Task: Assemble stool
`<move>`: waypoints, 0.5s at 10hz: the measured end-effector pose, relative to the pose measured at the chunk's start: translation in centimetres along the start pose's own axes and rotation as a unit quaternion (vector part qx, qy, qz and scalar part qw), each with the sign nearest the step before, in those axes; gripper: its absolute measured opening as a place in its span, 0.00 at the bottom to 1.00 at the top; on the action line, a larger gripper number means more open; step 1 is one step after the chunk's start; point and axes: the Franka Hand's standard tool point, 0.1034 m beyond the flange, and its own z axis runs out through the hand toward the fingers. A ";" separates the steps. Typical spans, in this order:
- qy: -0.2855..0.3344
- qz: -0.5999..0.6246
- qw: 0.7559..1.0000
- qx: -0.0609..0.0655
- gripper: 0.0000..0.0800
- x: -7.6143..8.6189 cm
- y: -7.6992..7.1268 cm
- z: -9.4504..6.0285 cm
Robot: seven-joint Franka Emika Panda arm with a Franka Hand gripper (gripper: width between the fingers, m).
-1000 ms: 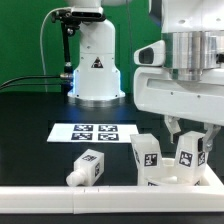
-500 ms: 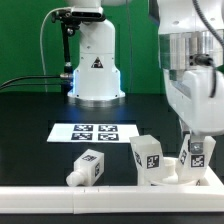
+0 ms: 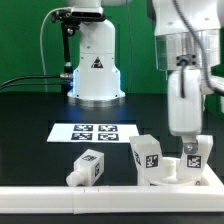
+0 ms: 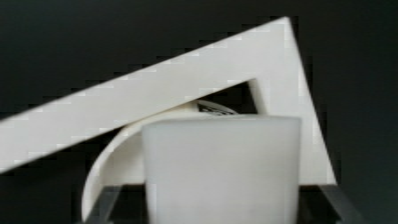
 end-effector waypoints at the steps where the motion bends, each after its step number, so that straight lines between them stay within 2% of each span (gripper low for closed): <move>1: -0.005 0.021 1.000 0.002 0.42 -0.1 0.0 0.0; 4: -0.002 -0.026 1.000 0.000 0.42 -0.1 0.1 0.2; 5: 0.001 -0.065 0.998 -0.013 0.63 -0.2 0.5 0.2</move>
Offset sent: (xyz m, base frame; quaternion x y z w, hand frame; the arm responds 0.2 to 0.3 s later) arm 0.0000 0.0000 0.0000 0.0000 0.0000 -0.0650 0.9979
